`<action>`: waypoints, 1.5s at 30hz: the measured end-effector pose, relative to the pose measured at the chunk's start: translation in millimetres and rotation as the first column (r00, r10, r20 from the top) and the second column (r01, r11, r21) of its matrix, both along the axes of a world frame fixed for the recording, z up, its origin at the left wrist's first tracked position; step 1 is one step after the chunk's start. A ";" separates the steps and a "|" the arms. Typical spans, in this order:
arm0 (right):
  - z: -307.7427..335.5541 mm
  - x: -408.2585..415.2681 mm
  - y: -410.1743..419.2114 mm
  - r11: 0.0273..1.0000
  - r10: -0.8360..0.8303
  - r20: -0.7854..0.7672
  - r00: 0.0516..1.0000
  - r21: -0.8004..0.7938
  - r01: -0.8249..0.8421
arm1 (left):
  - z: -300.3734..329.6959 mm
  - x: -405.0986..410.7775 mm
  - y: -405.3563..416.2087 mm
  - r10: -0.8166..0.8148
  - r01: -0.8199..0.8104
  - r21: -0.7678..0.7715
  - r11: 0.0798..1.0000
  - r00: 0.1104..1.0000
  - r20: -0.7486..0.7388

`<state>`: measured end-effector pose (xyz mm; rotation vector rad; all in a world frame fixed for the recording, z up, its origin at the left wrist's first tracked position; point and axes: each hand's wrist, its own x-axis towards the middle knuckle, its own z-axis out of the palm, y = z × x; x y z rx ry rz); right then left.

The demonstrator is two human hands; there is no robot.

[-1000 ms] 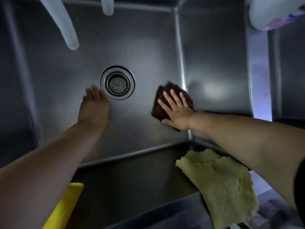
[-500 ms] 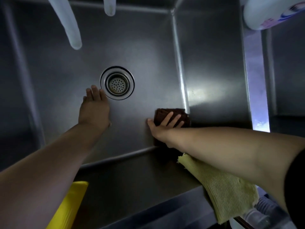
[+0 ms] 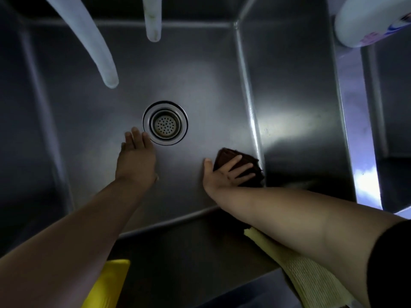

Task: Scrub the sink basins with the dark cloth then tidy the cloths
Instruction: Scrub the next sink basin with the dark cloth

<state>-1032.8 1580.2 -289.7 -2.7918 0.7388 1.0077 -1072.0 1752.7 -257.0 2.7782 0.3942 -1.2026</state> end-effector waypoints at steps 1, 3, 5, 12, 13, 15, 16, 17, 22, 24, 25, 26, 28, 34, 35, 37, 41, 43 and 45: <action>-2.2 6.8 0.6 1.000 0.002 0.047 0.999 0.002 -0.002 | -0.7 -0.4 0.3 -0.002 0.002 0.000 1.000 1.000 0.007; -4.8 18.8 2.3 1.000 0.028 0.110 0.994 -0.012 -0.027 | -2.2 -1.8 1.1 -0.004 0.004 -0.001 1.000 0.999 0.033; -7.9 29.0 6.1 0.998 0.061 0.144 0.988 -0.030 -0.057 | -3.9 -2.9 2.2 -0.001 0.002 -0.010 1.000 0.999 0.054; -21.4 81.8 36.9 0.853 0.511 0.308 0.802 -0.067 -0.518 | -9.1 -4.4 4.4 0.015 -0.014 -0.016 1.000 0.996 0.084; -21.8 92.4 44.8 0.794 0.588 0.321 0.742 -0.057 -0.605 | -9.9 -3.6 4.2 0.028 -0.027 -0.022 0.999 0.996 0.080; -21.7 106.1 59.8 0.676 0.697 0.352 0.625 -0.033 -0.736 | -12.4 -1.6 3.7 0.052 -0.050 -0.038 0.998 0.996 0.073; -22.3 107.6 65.4 0.617 0.736 0.371 0.566 -0.025 -0.787 | -13.4 -1.3 4.0 0.060 -0.057 -0.045 0.997 0.996 0.071; -22.6 105.9 68.7 0.558 0.765 0.394 0.508 -0.015 -0.829 | -13.7 -1.1 4.4 0.064 -0.060 -0.054 0.997 0.995 0.073; -28.0 78.8 60.1 0.322 0.818 0.515 0.258 -0.038 -0.946 | -10.4 -2.1 4.0 0.044 -0.036 -0.078 0.996 0.994 0.099; -24.6 80.7 59.1 0.253 0.816 0.554 0.164 -0.087 -0.964 | -10.2 -0.9 3.1 0.052 -0.045 -0.076 0.996 0.994 0.092; -20.7 84.4 61.5 0.236 0.807 0.576 0.132 -0.109 -0.966 | -10.4 -0.4 3.1 0.062 -0.055 -0.079 0.995 0.994 0.091; -16.7 87.9 65.5 0.225 0.793 0.600 0.109 -0.122 -0.967 | -10.9 0.1 3.2 0.073 -0.065 -0.084 0.994 0.993 0.092; -10.1 93.5 78.0 0.155 0.805 0.592 0.041 -0.142 -0.978 | -11.1 1.3 3.4 0.099 -0.091 -0.096 0.991 0.991 0.085; -16.9 85.1 113.0 -0.123 0.904 0.404 -0.142 -0.074 -0.990 | -11.9 1.6 2.3 0.163 -0.150 -0.130 0.980 0.983 0.090; -18.3 82.8 114.9 -0.118 0.914 0.387 -0.125 -0.041 -0.992 | -11.4 1.5 2.0 0.166 -0.153 -0.134 0.979 0.982 0.093; -21.2 78.9 115.1 -0.116 0.914 0.393 -0.106 0.003 -0.993 | -10.7 1.5 1.4 0.176 -0.162 -0.140 0.977 0.979 0.098; -16.6 85.4 103.5 -0.152 0.900 0.412 -0.142 -0.009 -0.988 | -11.1 2.6 1.2 0.188 -0.174 -0.135 0.976 0.976 0.105; -13.5 92.4 95.9 -0.249 0.913 0.353 -0.206 0.081 -0.965 | -11.2 3.8 1.1 0.185 -0.172 -0.124 0.977 0.978 0.096; -16.9 98.0 91.2 -0.269 0.926 0.301 -0.229 0.097 -0.958 | -10.9 4.9 0.8 0.185 -0.174 -0.115 0.978 0.979 0.086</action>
